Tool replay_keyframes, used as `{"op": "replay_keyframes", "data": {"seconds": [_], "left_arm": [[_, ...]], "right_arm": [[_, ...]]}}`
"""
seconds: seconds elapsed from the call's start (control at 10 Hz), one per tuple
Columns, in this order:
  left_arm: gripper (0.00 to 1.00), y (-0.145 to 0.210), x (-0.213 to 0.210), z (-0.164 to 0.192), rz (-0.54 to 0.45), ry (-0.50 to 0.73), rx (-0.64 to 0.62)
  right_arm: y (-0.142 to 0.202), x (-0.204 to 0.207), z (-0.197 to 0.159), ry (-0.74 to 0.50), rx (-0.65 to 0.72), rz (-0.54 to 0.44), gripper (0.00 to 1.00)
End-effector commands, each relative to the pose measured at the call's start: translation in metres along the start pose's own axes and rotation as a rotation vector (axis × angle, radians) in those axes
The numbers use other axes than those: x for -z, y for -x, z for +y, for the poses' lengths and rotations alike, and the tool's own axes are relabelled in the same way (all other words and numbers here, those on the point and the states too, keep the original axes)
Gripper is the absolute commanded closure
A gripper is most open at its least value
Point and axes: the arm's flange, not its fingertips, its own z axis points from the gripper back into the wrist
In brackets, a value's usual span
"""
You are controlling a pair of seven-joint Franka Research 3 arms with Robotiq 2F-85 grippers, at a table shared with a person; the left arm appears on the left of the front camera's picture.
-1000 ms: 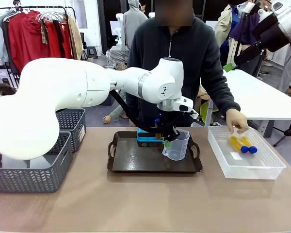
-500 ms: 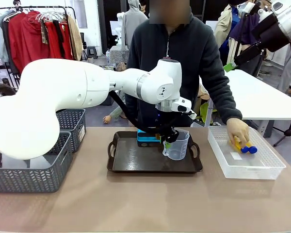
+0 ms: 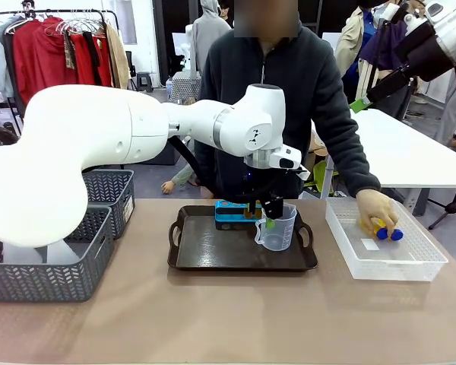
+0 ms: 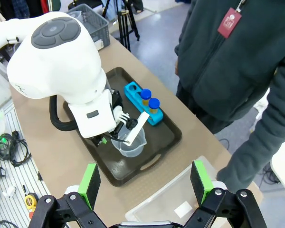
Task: Prepare the laboratory tools.
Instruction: Pick up one Large Measuring Cup and place it on the Handle tray, then pick up one Small flask and place it on the Handle tray.
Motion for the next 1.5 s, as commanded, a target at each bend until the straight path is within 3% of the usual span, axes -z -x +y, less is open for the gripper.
{"op": "replay_keyframes", "data": {"seconds": [0.0, 0.9, 1.0, 1.4], "left_arm": [[0.00, 0.014, -0.004, -0.003, -0.014, 0.024, -0.004], [0.00, 0.002, -0.001, -0.002, 0.003, 0.004, 0.000], [0.00, 0.017, -0.019, -0.001, 0.018, 0.054, 0.015], [0.00, 0.089, -0.074, -0.006, -0.024, -0.024, -0.035]], "right_arm": [[-0.001, -0.002, 0.000, -0.012, 0.001, -0.014, 0.00], [-0.001, -0.002, 0.000, -0.012, 0.001, -0.014, 0.00], [-0.001, -0.002, 0.000, -0.012, 0.001, -0.014, 0.00], [-0.001, -0.002, 0.000, -0.012, 0.001, -0.014, 0.00]]}}
